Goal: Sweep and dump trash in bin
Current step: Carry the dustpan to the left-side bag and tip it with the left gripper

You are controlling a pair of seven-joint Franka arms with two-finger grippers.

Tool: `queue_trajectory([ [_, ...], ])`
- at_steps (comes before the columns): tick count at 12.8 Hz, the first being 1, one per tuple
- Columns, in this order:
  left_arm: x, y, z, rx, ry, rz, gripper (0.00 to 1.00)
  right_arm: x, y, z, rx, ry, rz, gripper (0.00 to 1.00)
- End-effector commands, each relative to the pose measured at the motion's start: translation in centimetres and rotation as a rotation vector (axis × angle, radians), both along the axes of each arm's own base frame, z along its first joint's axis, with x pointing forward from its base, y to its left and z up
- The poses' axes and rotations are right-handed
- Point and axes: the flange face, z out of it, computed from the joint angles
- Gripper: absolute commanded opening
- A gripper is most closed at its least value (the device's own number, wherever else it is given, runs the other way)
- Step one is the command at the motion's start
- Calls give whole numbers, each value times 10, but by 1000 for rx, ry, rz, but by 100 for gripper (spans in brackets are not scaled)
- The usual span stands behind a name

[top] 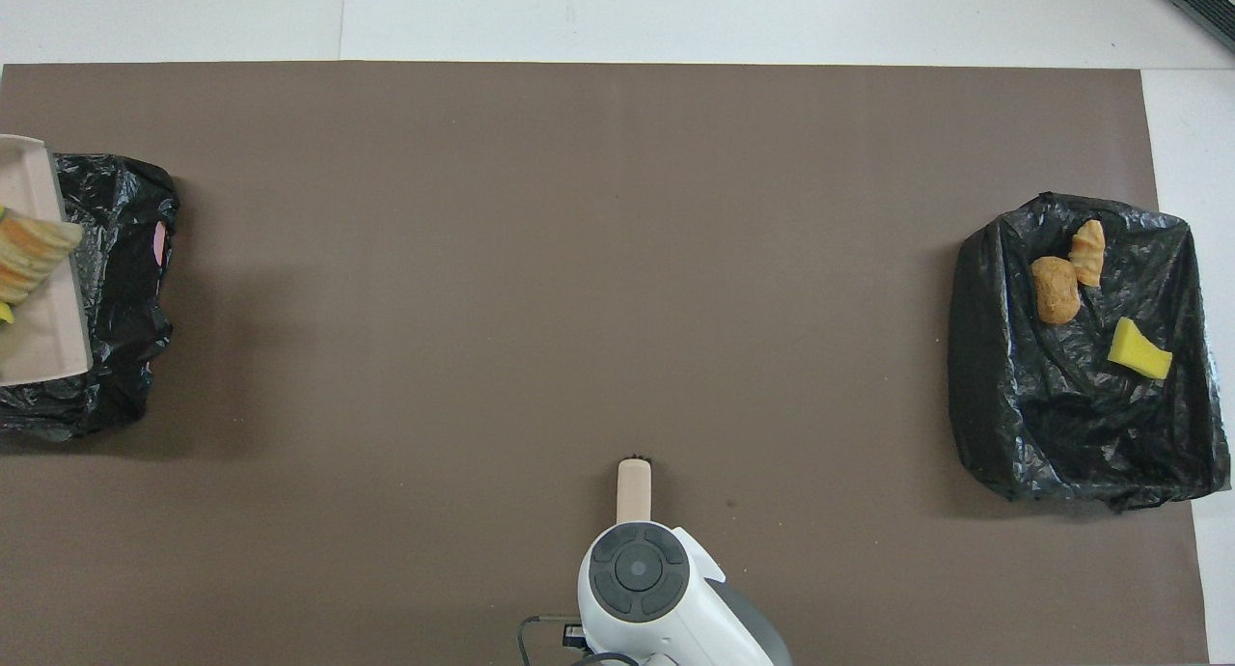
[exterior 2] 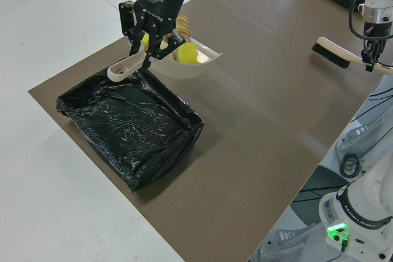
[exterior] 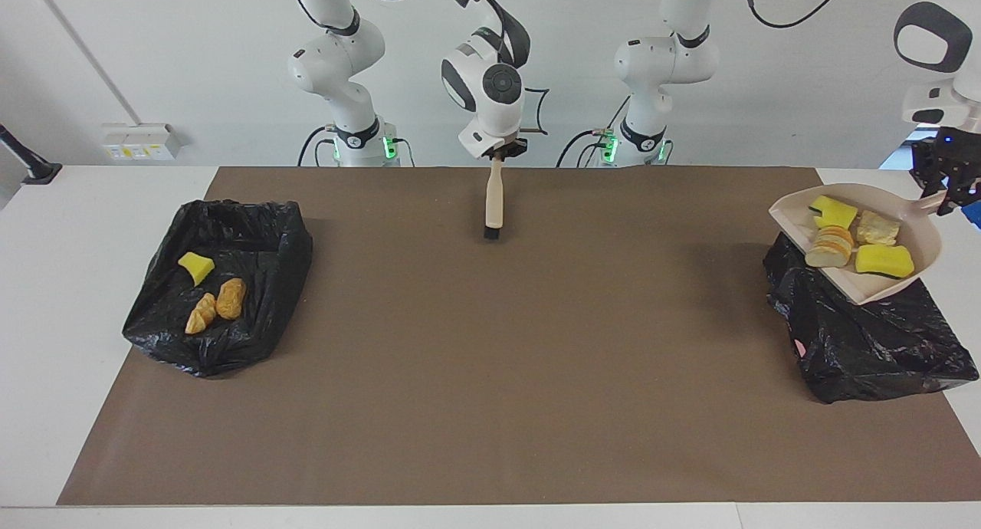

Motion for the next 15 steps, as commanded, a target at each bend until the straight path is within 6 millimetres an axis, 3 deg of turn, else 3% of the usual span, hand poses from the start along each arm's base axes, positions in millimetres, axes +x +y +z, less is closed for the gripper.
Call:
queue_trajectory([
  [1,26,15,-5,171,6,-74,0,-9,-11,-8,15,4,14,0],
  [4,48,23,-36,351,53,-126,0,-5,-11,-15,61,-54,23,0],
  [7,54,35,-52,480,88,-152,0,-5,-10,-19,119,-55,36,0],
  [10,54,33,-65,583,120,-141,0,-7,-14,-24,122,-52,55,0],
  [14,55,21,-59,788,194,-113,0,-7,-17,-28,111,-45,38,0],
  [15,55,16,-51,838,211,-104,0,-6,-17,-28,109,-45,32,13],
])
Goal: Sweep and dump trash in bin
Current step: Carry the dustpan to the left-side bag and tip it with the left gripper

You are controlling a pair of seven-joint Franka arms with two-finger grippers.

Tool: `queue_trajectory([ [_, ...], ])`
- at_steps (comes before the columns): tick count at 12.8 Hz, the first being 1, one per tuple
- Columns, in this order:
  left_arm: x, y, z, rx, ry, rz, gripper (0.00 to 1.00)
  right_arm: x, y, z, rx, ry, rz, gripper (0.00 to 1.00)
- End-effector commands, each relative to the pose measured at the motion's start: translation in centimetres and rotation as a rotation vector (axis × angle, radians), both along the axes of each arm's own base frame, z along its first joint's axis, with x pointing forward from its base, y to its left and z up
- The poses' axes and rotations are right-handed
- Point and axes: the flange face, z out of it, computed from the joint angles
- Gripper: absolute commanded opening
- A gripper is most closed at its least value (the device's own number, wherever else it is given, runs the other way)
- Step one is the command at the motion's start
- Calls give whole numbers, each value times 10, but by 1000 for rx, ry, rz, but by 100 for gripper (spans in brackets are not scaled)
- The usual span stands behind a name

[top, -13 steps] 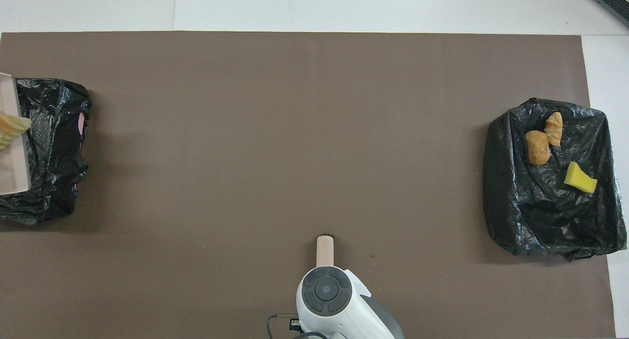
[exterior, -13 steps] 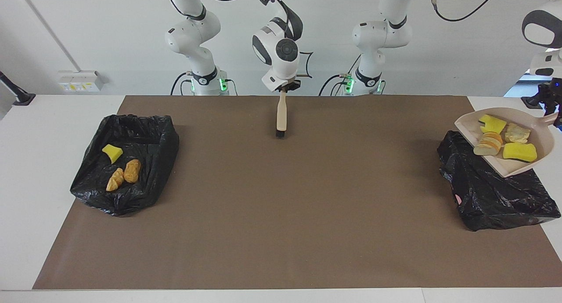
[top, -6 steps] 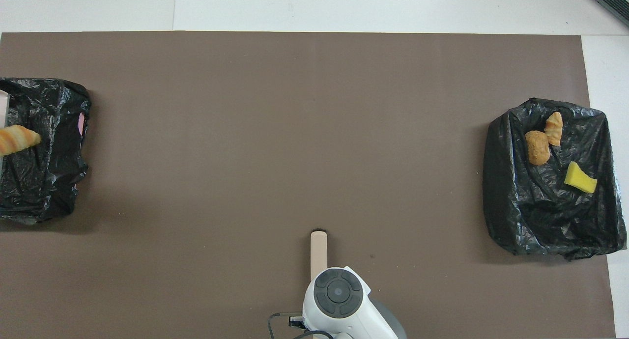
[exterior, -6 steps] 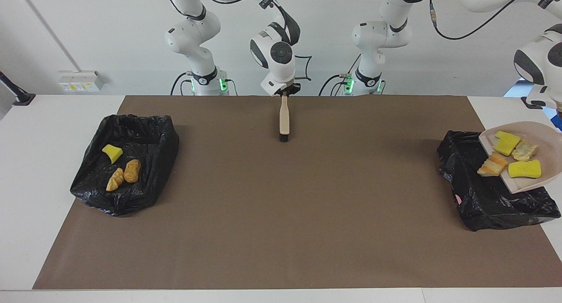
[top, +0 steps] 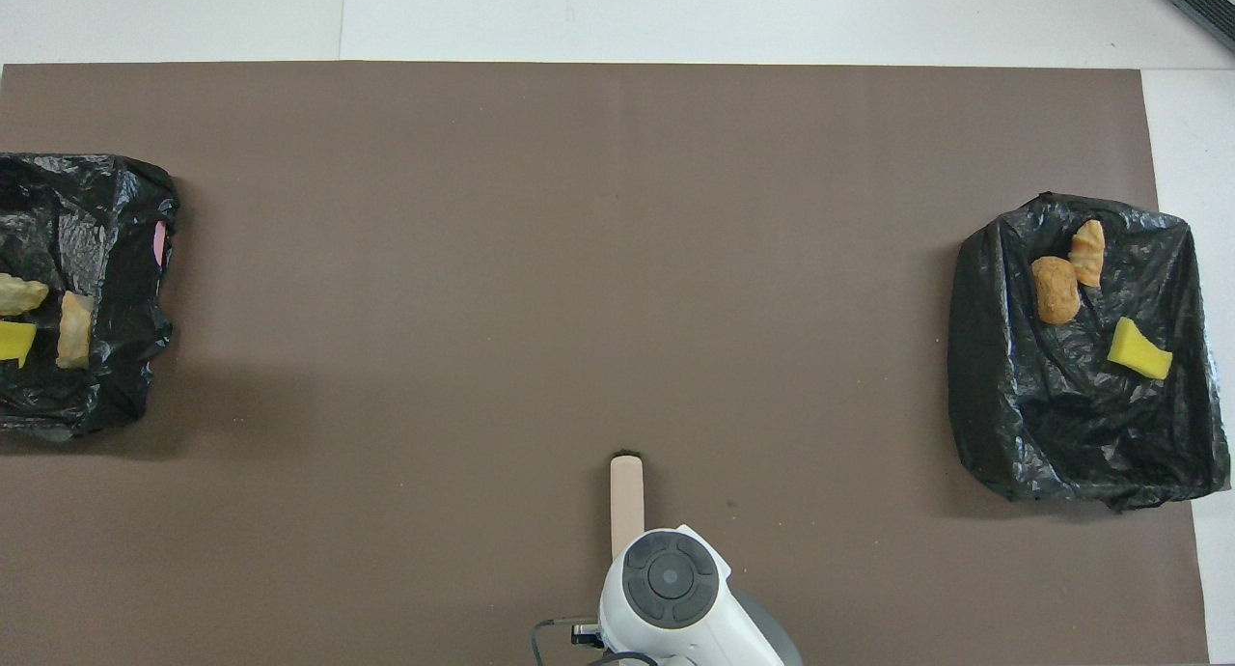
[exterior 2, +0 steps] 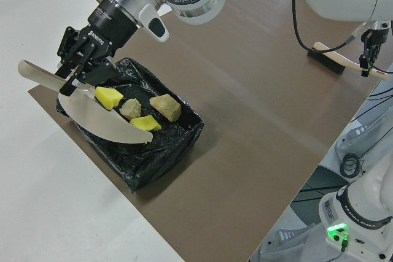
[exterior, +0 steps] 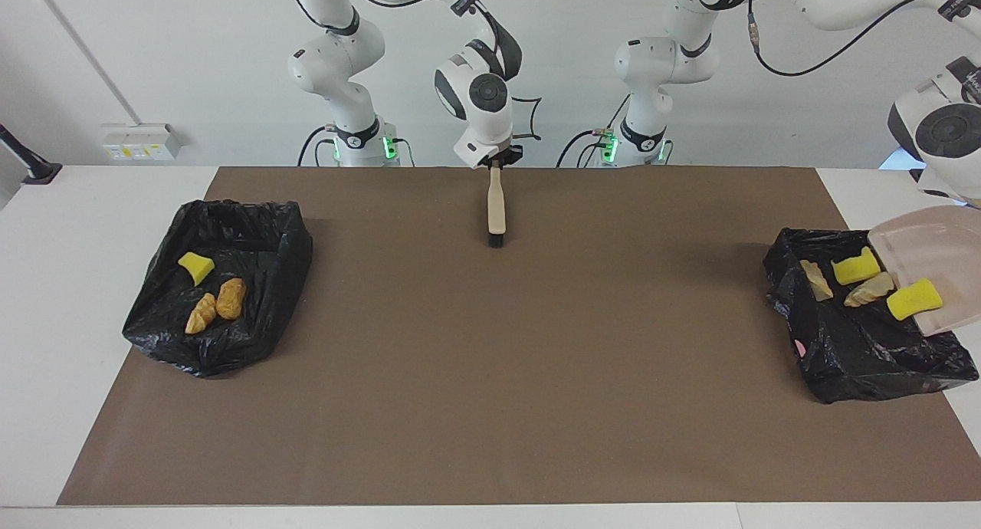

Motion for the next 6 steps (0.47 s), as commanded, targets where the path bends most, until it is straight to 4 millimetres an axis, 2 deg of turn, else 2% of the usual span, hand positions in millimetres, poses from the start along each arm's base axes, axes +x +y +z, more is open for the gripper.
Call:
queue_trajectory([
  [1,-1,-16,21,114,14,33,0,1,-6,-4,16,2,-19,45],
  [2,0,-24,28,140,22,42,0,6,-4,-2,23,0,-17,92],
  [3,1,-31,31,164,35,51,0,12,0,0,34,-7,-11,100],
  [5,-3,-50,48,187,30,56,0,31,4,4,40,-27,-30,100],
  [6,-3,-62,54,176,19,53,0,45,-1,12,51,-46,-49,100],
])
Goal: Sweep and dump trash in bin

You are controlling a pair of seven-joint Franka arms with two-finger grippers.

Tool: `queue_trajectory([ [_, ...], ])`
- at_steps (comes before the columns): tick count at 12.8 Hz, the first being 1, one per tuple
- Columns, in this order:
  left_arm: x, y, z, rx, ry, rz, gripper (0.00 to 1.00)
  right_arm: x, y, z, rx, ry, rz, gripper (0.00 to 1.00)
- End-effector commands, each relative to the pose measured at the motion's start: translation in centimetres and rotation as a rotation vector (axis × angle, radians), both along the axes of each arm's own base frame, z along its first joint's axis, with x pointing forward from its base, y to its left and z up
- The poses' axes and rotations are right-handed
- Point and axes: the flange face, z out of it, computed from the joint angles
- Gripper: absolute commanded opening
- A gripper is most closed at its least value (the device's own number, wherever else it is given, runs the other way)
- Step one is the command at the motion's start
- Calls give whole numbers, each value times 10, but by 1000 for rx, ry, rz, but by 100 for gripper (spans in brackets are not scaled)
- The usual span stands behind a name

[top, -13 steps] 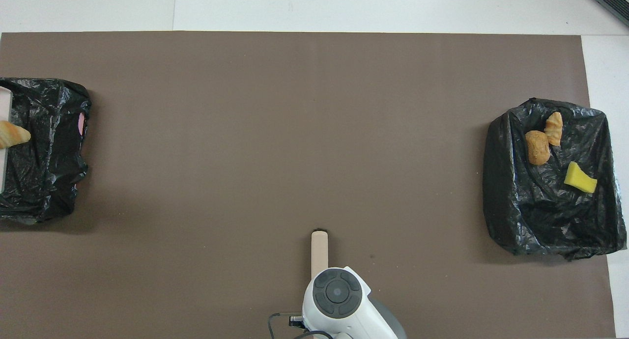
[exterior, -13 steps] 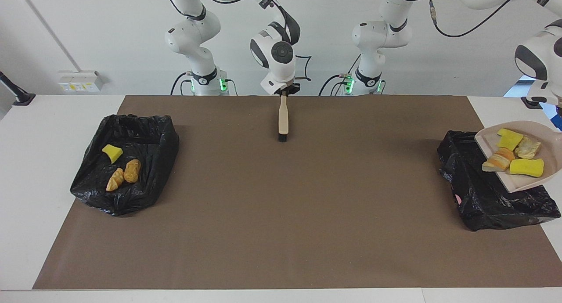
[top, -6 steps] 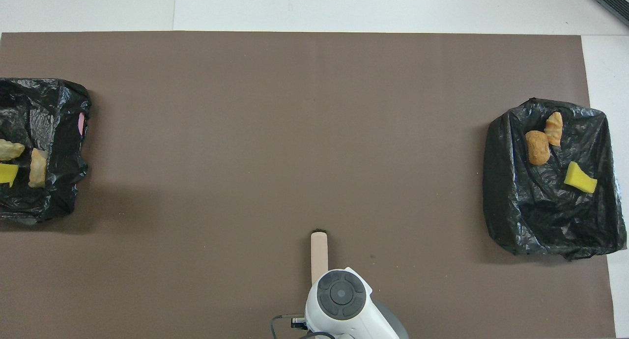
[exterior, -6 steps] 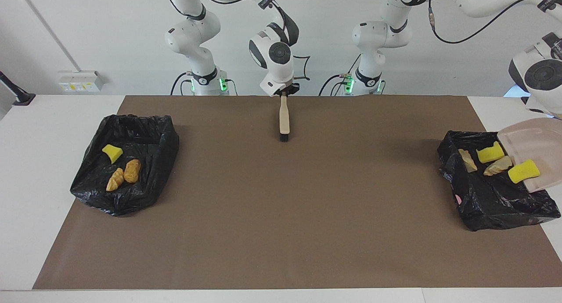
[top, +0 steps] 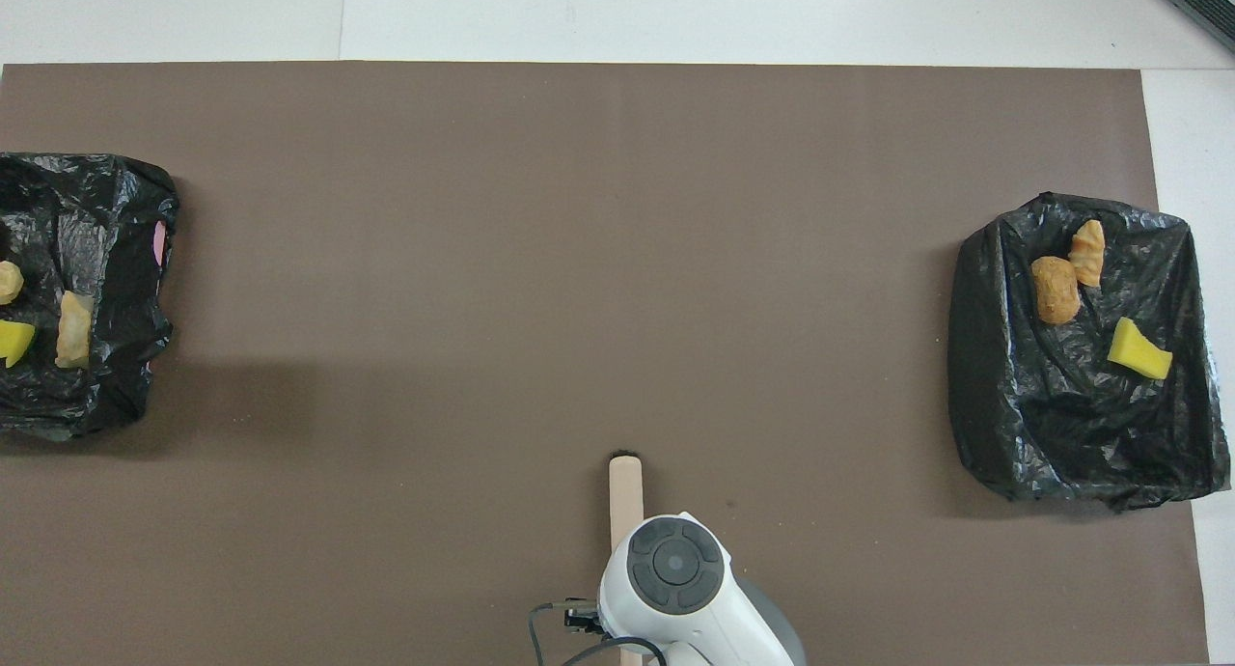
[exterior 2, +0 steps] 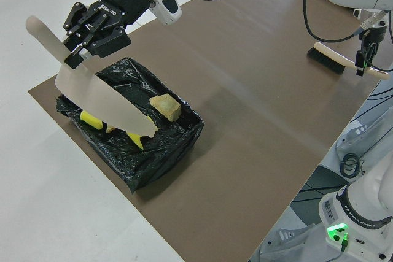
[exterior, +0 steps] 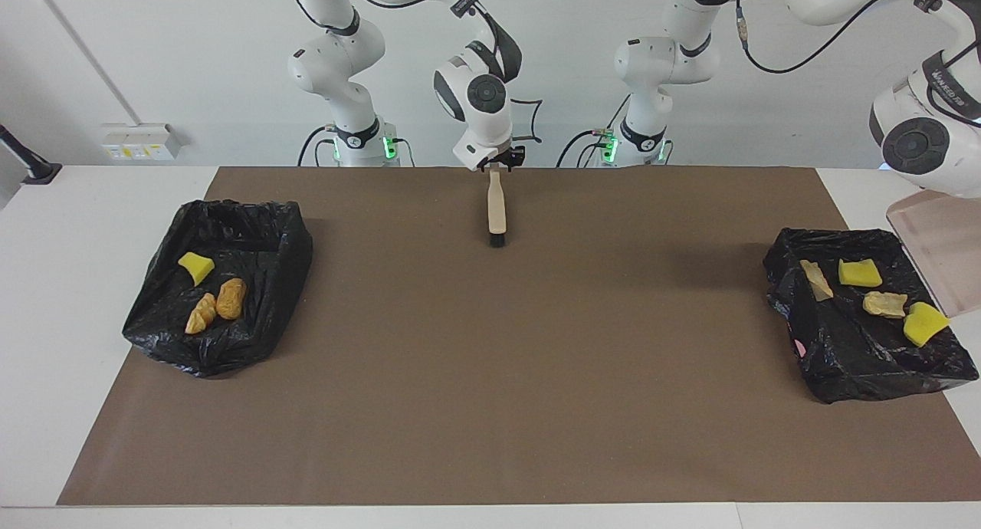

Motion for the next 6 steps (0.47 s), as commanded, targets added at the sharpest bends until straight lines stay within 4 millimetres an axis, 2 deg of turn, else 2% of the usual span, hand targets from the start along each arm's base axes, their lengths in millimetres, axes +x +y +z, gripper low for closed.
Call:
queue_trajectory([
  [1,-4,-34,21,1,-32,-4,0,45,-11,15,31,-53,-33,100],
  [2,-1,-52,18,-25,-35,-2,0,67,-21,29,20,-104,-23,100],
  [4,1,-86,4,-190,-46,30,0,106,-45,51,-9,-200,-16,100],
  [6,1,-123,-7,-311,-57,55,0,136,-68,67,-41,-281,26,100],
])
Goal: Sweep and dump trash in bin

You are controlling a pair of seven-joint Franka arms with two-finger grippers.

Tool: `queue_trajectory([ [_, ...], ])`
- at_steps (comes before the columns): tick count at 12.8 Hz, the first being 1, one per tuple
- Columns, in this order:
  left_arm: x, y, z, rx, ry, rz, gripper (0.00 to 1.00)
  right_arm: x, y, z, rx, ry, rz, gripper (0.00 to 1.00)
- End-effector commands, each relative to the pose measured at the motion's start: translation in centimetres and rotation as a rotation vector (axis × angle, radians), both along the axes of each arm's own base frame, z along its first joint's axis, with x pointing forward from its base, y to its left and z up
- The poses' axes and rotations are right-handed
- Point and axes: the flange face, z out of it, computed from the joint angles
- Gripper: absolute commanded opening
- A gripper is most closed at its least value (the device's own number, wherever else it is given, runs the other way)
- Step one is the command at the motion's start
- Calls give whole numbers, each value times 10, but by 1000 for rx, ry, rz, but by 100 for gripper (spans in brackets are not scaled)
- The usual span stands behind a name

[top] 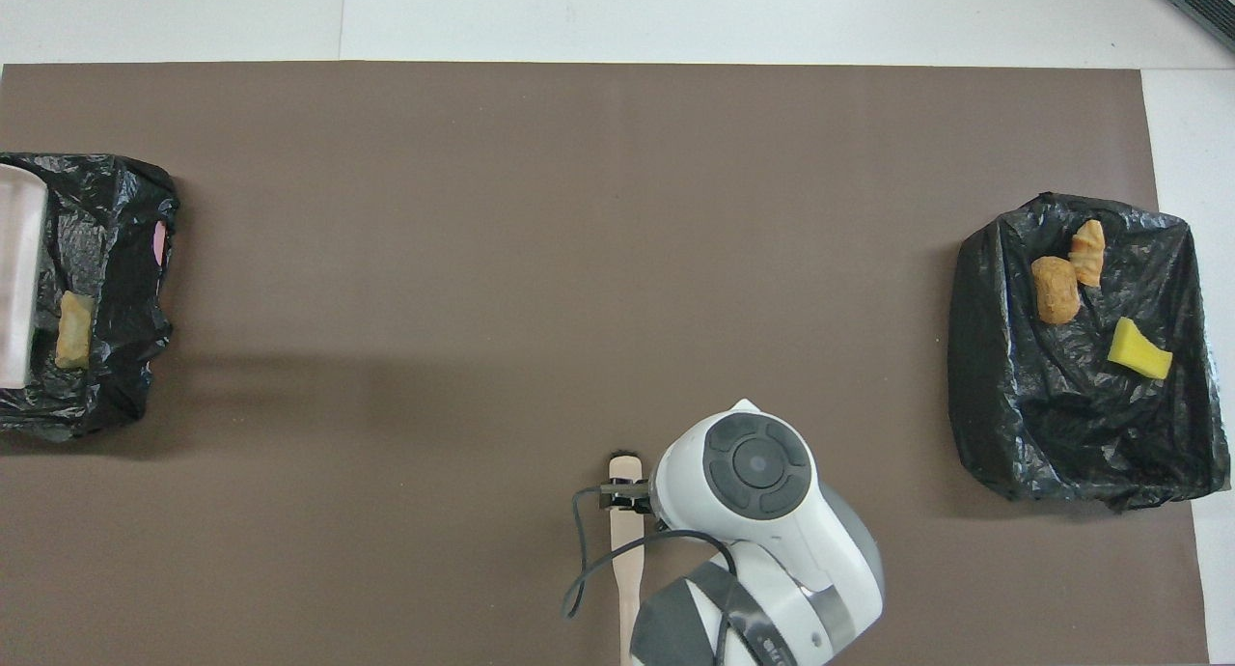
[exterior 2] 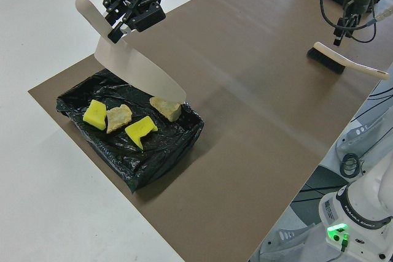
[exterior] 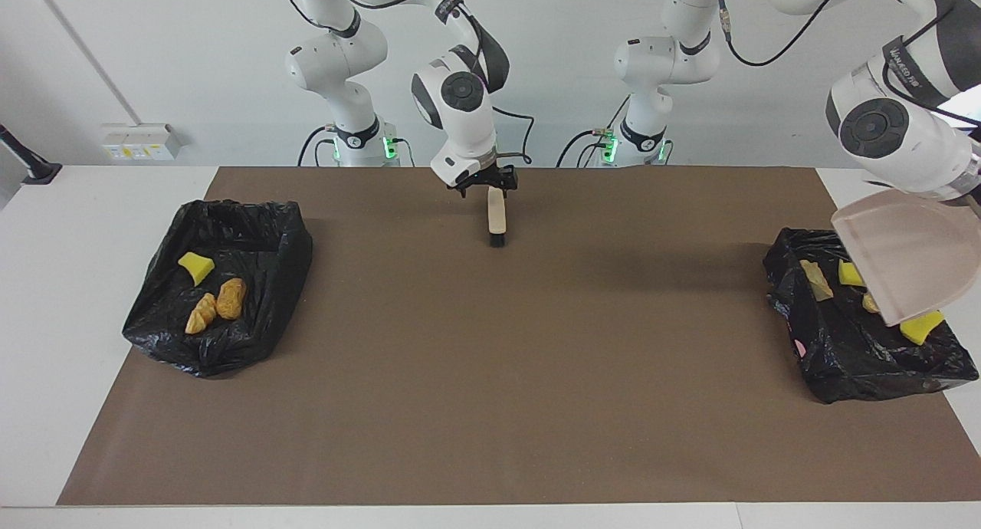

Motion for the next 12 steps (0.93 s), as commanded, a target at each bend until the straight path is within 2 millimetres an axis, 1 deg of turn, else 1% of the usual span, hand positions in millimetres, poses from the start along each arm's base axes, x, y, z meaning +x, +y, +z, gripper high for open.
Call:
queue_trajectory([
  [1,-5,-44,-12,-169,-44,88,0,42,-32,22,-45,-89,50,100],
  [2,-7,-63,-18,-235,-73,130,0,59,-52,34,-64,-115,51,100],
  [3,-10,-87,-25,-264,-86,169,0,74,-68,47,-81,-136,66,100],
  [5,-15,-131,-45,-351,-158,290,0,93,-91,73,-124,-153,103,100],
  [6,-19,-152,-53,-400,-175,350,0,100,-102,85,-136,-157,89,100],
  [7,-22,-181,-64,-445,-188,404,0,106,-114,98,-140,-154,65,100],
  [8,-26,-214,-79,-462,-199,456,0,111,-128,116,-142,-157,39,100],
  [9,-31,-240,-87,-490,-231,519,0,115,-142,137,-143,-158,33,100],
  [10,-34,-264,-100,-517,-270,596,0,120,-158,156,-142,-158,47,100],
  [11,-37,-293,-106,-529,-328,665,0,123,-173,172,-137,-160,50,100],
  [12,-38,-318,-117,-534,-358,717,0,124,-189,188,-123,-174,22,100],
])
